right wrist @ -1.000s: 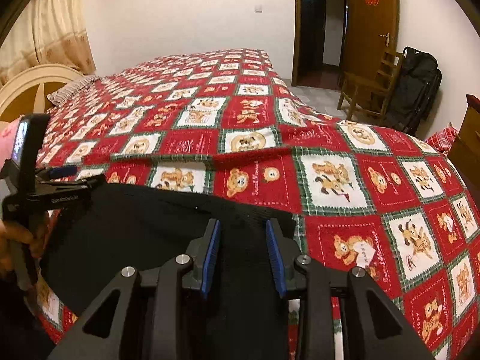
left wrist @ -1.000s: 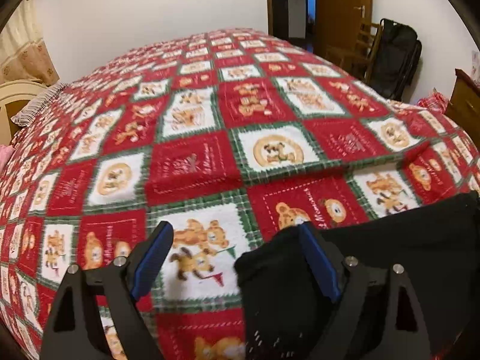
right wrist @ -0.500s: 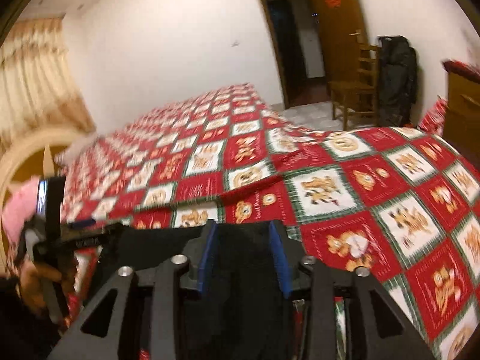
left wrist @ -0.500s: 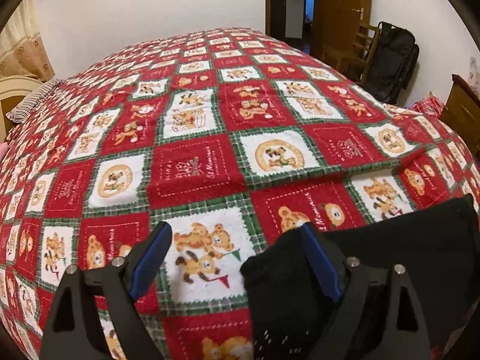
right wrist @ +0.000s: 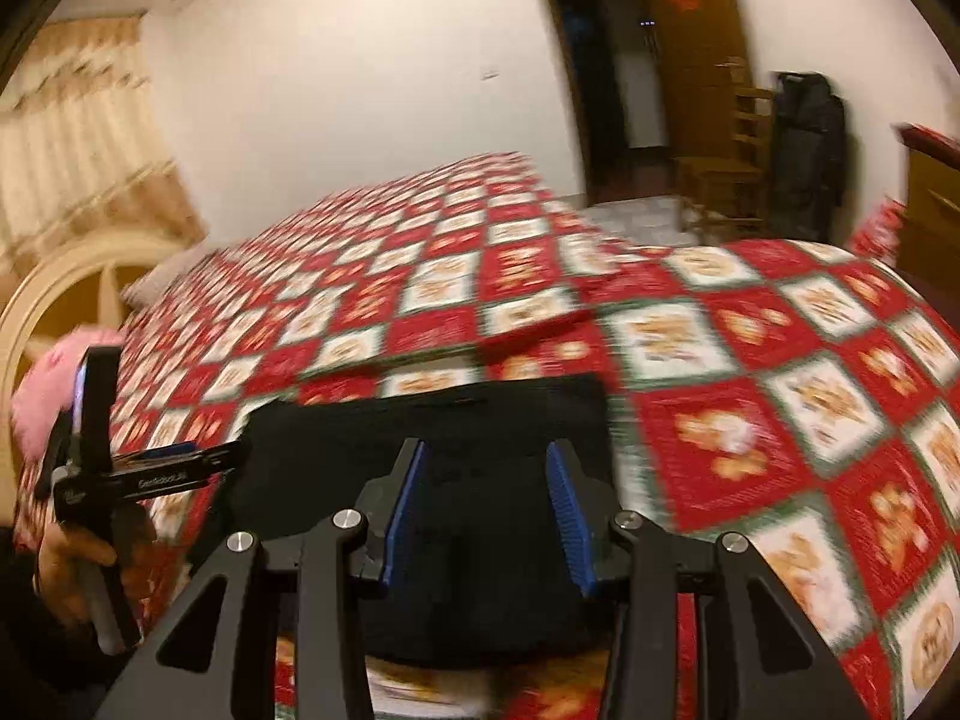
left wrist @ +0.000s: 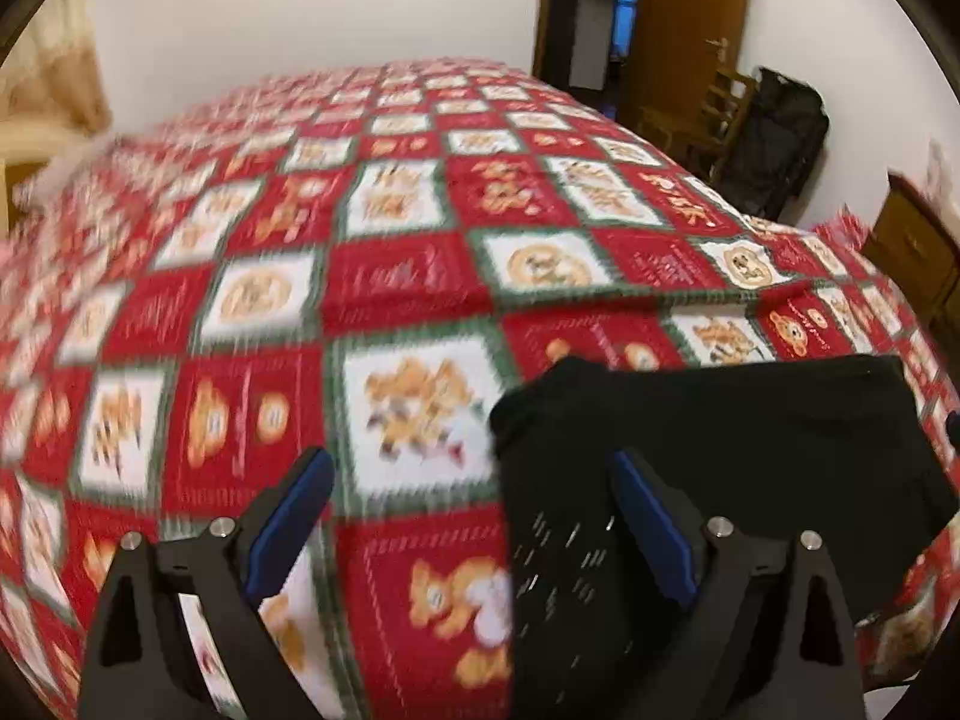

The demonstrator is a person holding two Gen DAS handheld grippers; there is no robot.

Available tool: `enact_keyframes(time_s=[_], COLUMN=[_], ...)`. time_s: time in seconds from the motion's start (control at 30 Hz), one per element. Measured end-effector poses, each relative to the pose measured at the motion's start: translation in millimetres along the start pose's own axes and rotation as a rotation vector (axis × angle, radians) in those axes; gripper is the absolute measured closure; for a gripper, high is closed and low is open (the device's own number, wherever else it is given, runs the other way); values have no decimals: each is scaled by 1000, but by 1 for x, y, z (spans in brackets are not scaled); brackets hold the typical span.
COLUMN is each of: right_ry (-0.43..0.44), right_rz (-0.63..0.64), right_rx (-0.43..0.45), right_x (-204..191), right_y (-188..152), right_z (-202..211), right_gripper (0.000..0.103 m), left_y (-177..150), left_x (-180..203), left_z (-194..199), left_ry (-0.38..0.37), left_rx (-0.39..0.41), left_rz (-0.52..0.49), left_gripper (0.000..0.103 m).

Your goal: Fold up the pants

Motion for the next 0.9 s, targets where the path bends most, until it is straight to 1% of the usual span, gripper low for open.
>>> enact_keyframes(time_s=[0.03, 0.1, 0.17, 0.2, 0.23, 0.27, 0.3, 0.33, 0.37, 0.4, 0.43, 0.5, 0.53, 0.6, 0.67, 0.7, 0.73, 0.83, 0.9], right_ry=[14, 86, 161, 180, 205, 237, 269, 296, 330, 335, 339, 331, 329, 313, 262, 255, 236, 201, 204], right_rz=[29, 91, 146, 171, 204, 239, 261, 276, 303, 328, 365, 479, 513, 588, 639, 644, 642, 588, 537], right_rx=[-2, -20, -61, -78, -102, -129, -153, -178, -219, -236, -259, -311, -324, -386, -452, -457, -473, -524, -535], right_x=[-10, -35, -62, -72, -83, -97, -109, -117, -129, -138, -147, -168, -173, -183, -188, -189, -191, -193, -194], right_y=[2, 11, 23, 26, 31, 36, 40, 42, 46, 46, 47, 44, 42, 33, 22, 22, 22, 23, 25], right_z=[-4, -15, -36, -44, -54, -67, -77, -85, -99, -109, -118, -138, -143, -157, -169, -170, -173, -190, -201], right_gripper=[60, 60, 60, 60, 61, 63, 63, 63, 63, 63, 63, 63, 63, 63, 63, 63, 63, 63, 62], left_y=[-5, -13, -22, -25, -26, -28, -29, -31, -33, -36, -37, -39, -40, -41, -44, -47, -49, -50, -51], left_x=[-3, -6, -3, -1, 1, 3, 4, 5, 7, 8, 8, 9, 8, 8, 11, 14, 15, 19, 25], left_z=[1, 0, -4, -5, -4, -2, -1, 0, 1, 1, 1, 1, 2, 2, 4, 4, 6, 6, 8], left_ry=[-28, -81, -139, -152, -151, -157, -175, -206, -241, -275, -289, -297, -304, -308, -308, -329, -340, -340, -321], left_rx=[-12, -32, -52, -59, -49, -39, -40, -41, -42, -46, -46, -34, -30, -23, -12, -16, -16, -8, -1], left_rz=[33, 77, 105, 114, 119, 119, 122, 135, 156, 176, 182, 176, 183, 195, 191, 191, 192, 184, 154], left_gripper=[7, 7, 8, 9, 11, 13, 21, 29, 32, 35, 36, 36, 36, 37, 49, 63, 69, 75, 76])
Point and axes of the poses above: each gripper's, at about its wrist camera, not at the fingertips, and z roughly against the way its jaws point, x to its right, y to its top, the point moved 3 cm from there along -z, roughly the way its jaws point, and after that the axes turned 4 degrees about -y, right-handed, at the moved point
